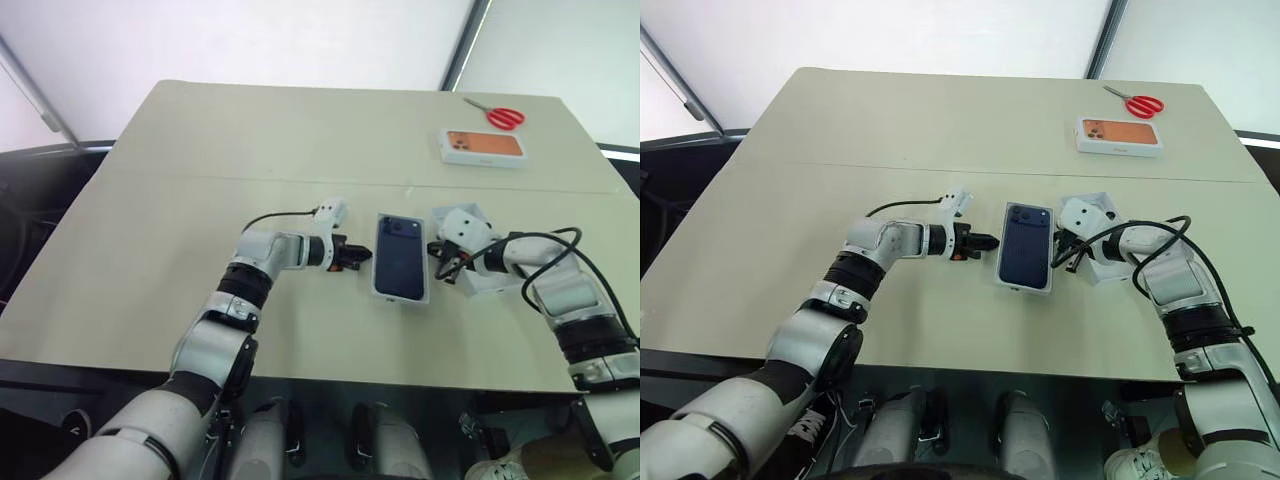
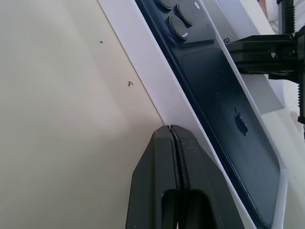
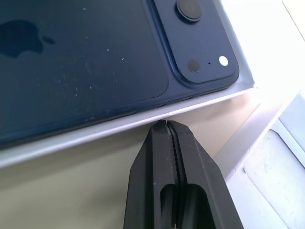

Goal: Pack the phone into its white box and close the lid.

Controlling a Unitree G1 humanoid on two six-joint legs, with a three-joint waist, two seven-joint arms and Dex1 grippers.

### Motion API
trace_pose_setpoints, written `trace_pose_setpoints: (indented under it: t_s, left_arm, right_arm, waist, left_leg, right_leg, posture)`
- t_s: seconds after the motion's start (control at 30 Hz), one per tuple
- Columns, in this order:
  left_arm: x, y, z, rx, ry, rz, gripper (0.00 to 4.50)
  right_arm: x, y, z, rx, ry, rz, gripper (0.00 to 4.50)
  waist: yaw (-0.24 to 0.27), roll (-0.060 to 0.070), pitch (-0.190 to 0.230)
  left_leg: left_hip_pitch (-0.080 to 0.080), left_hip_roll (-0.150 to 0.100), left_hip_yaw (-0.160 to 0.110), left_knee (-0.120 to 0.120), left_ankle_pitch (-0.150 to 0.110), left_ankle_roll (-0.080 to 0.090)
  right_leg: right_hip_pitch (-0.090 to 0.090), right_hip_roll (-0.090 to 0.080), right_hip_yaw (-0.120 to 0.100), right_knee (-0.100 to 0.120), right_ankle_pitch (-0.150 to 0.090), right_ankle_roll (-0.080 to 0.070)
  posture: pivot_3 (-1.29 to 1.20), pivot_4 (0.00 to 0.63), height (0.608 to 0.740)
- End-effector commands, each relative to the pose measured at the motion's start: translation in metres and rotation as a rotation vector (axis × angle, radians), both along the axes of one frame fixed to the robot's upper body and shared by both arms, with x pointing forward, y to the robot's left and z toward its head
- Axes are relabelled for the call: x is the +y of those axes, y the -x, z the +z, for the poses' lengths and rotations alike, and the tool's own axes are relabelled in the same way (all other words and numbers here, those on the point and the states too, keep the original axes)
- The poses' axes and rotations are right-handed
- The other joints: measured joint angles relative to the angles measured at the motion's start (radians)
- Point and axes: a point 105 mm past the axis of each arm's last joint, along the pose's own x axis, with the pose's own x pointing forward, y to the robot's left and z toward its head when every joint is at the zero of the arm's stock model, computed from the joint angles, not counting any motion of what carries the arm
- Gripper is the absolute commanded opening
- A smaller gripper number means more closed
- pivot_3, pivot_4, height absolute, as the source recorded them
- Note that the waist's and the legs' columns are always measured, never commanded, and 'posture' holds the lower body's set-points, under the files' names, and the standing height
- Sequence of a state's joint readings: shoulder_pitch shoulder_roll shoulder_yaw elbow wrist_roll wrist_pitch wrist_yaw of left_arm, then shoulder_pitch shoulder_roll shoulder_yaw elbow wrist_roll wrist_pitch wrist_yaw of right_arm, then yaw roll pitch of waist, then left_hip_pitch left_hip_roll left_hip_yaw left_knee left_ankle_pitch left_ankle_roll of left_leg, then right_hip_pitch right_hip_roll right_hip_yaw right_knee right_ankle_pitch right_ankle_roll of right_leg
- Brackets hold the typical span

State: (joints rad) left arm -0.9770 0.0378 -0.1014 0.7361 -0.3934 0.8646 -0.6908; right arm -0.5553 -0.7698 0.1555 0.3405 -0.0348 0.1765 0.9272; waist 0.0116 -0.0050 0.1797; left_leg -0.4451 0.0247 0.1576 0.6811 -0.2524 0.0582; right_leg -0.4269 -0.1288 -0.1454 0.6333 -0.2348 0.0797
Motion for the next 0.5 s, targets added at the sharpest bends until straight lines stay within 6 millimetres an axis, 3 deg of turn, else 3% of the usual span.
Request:
trace_pose_setpoints:
  t_s: [0.03,0.27,0.5]
  left_arm:
    - [-0.006,-0.001,0.012,-0.043,0.017,-0.027,0.05]
    - [0.010,-0.009,0.012,-0.076,-0.009,0.006,0.05]
    - [0.028,-0.012,0.022,-0.129,0.005,0.024,0.05]
  right_arm:
    - [0.000,-0.003,0.009,-0.035,-0.009,-0.006,0.00]
    - [-0.002,0.004,0.007,-0.015,0.023,0.013,0.00]
    - [-0.003,0.008,0.042,-0.044,-0.078,-0.005,0.00]
  waist:
    - [-0.001,0.000,0.000]
    - [-0.003,0.000,0.000]
    - [-0.009,0.003,0.002]
  left_leg:
    - [0.000,0.000,0.000,0.000,0.000,0.000]
    - [0.000,0.000,0.000,0.000,0.000,0.000]
    - [0.000,0.001,0.000,0.000,0.000,0.001]
  right_leg:
    - [0.000,0.000,0.000,0.000,0.000,0.000]
    - [0.000,0.000,0.000,0.000,0.000,0.000]
    - [-0.001,0.000,0.000,0.000,0.000,0.000]
  posture:
    - [0.00,0.150,0.738]
    - [0.00,0.150,0.738]
    - [0.00,0.150,0.738]
